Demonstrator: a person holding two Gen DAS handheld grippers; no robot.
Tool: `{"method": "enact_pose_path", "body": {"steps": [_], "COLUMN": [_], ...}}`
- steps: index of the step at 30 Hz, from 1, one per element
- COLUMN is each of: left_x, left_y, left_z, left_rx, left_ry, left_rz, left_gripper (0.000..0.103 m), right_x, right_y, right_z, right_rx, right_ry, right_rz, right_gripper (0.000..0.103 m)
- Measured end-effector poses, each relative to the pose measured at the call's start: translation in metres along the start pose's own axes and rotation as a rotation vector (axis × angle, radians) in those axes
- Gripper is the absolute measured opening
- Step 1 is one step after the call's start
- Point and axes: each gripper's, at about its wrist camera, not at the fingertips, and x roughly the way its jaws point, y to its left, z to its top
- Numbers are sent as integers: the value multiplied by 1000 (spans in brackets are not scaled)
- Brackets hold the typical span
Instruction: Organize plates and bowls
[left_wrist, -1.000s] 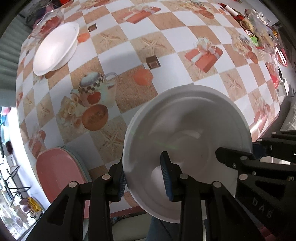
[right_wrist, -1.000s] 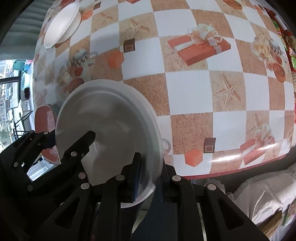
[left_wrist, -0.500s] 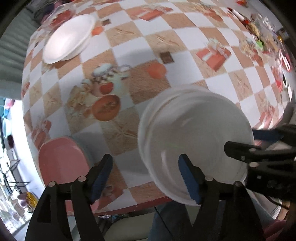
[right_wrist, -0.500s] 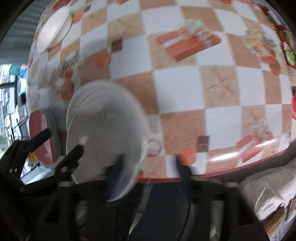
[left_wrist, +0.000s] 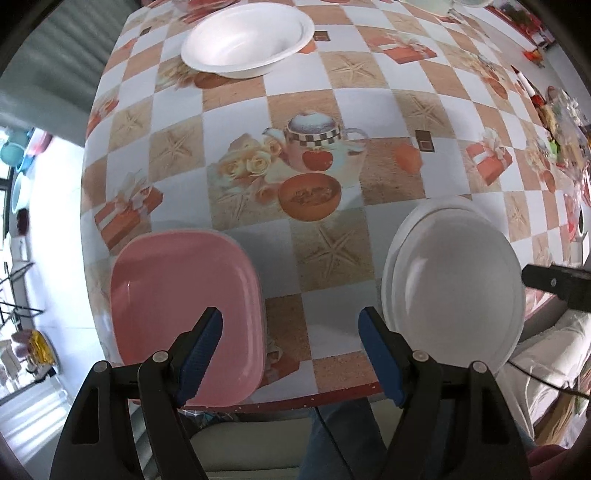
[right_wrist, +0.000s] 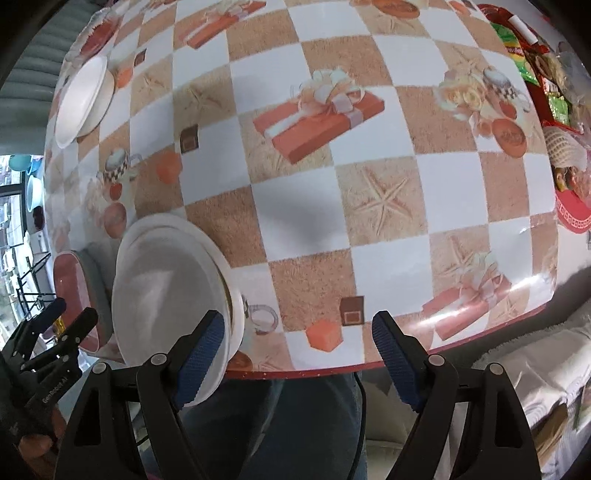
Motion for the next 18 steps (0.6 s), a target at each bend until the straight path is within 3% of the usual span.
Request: {"method": "enact_pose_path", "body": {"steps": [18], "left_x": [3], "left_y": [-21], "left_z": [-3], "left_rx": [33], "left_ry": [18], "left_rz": [10], "left_gripper": [79], "right_x": [50], "right_y": [43], "right_z": [-5], "right_rx": [-71], "right_ry": [38], "right_rz": [-69], "right_gripper": [83]}}
